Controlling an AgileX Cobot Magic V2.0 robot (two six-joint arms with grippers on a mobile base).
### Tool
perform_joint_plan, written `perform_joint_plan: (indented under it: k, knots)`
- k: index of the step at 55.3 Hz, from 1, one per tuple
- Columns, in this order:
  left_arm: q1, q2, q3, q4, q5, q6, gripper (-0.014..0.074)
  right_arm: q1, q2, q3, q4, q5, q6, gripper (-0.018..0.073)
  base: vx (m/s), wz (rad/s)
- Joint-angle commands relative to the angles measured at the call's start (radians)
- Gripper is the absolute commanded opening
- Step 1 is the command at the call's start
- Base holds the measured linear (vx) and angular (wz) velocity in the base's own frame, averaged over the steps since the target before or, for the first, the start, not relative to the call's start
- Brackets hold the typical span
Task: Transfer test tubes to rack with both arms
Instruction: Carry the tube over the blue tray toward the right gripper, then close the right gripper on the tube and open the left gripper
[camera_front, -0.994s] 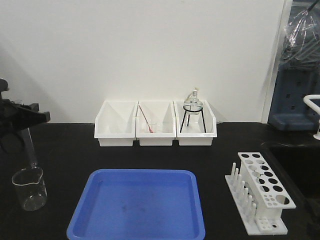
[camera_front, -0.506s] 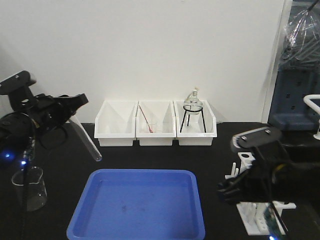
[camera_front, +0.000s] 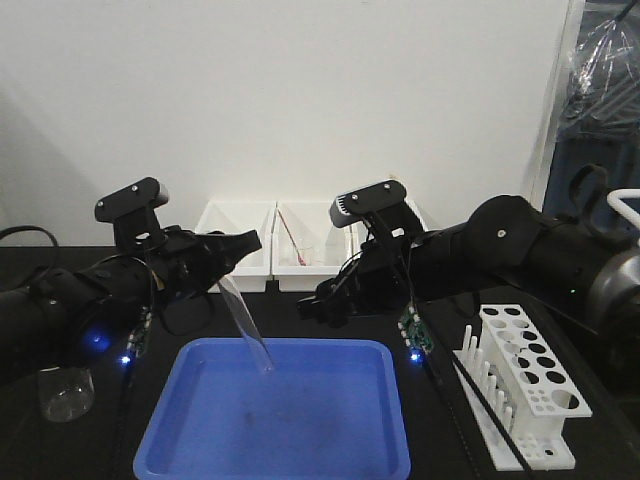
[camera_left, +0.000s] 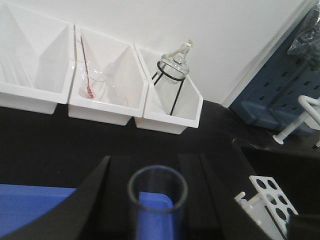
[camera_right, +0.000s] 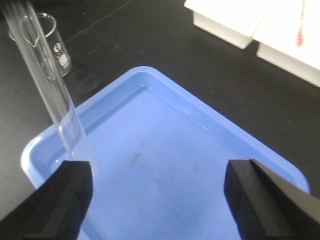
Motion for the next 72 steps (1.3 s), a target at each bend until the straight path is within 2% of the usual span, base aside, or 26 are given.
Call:
perform_joint_plan:
  k: [1,25,35,43,54,72]
  knots:
    - [-0.025,-0.038,-0.033,-0.021,-0.113,-0.01,-0.0008,0.009,-0.005,-0.085,0.039,-0.004,-0.021,0.0593,0.0,0.0]
    - [-0.091,-0.01,-0.033,-0.074,-0.154,-0.01,-0.0008,0.088,0.044,-0.155,0.04,-0.01,-0.046,0.0593,0.0,0.0]
    - [-0.11,-0.01,-0.033,-0.074,-0.15,-0.01,-0.0008,0.09,0.063,-0.155,0.041,-0.03,-0.042,0.0589,0.0,0.0]
    - [-0.115,-0.01,-0.033,-0.074,-0.146,-0.01,-0.0008,0.089,0.063,-0.155,0.036,-0.044,-0.046,0.0549,0.0,0.0]
    - [-0.113,-0.01,-0.033,-0.07,-0.146,-0.009,-0.0008,0.087,0.062,-0.155,0.033,-0.039,-0.046,0.0395,0.0,0.0]
    - [-0.113,-0.01,-0.033,-0.07,-0.151,-0.006,-0.0006,0.087,0.045,-0.155,0.033,-0.036,-0.046,-0.0017,0.0,0.0]
